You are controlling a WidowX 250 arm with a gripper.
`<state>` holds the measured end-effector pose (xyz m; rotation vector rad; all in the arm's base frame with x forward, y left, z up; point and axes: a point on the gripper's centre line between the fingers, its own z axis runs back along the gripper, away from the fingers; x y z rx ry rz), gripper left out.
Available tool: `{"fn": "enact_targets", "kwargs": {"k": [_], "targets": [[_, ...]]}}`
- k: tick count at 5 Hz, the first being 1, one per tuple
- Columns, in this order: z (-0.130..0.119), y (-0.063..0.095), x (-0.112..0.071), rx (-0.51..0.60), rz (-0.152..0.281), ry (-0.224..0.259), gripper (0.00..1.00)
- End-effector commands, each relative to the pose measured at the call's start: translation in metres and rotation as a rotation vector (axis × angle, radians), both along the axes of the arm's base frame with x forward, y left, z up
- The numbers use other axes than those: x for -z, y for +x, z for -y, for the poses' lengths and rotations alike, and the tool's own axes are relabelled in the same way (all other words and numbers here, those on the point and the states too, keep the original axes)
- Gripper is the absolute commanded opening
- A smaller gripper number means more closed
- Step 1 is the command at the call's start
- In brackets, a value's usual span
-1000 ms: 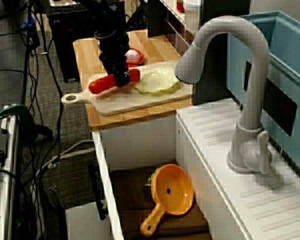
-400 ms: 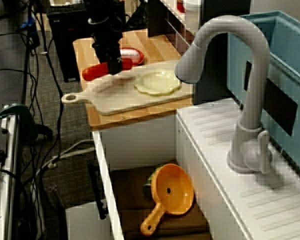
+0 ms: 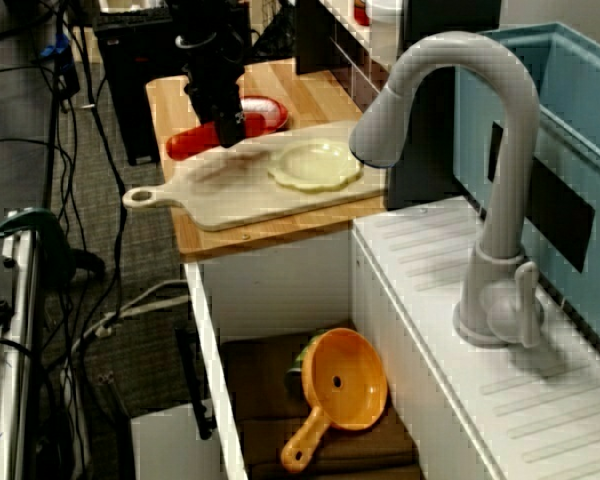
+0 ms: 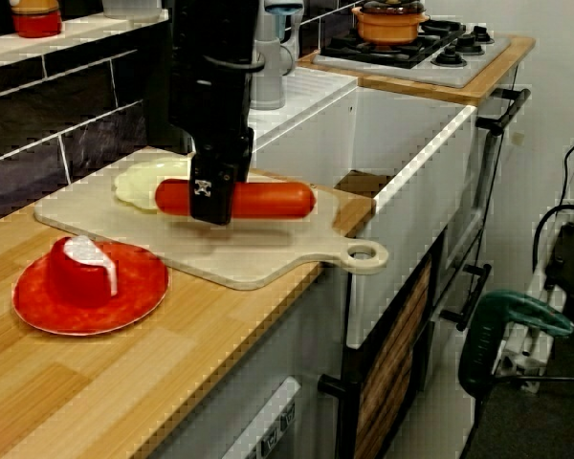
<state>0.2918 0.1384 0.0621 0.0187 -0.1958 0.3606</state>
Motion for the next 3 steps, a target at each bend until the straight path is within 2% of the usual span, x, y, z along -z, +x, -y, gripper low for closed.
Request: {"fn": "enact_targets", "kwargs": {"k": [1,2,3], "targets": [[0.0007,0.0093,-0.0017,0.008,0.031,0.048,0.0],[0.0006,0.0111,-0.0048,0.019,0.03,0.055,1.0],[-0.0018,0.0132,-0.004,0.023,0.023,0.056,1.0]]}}
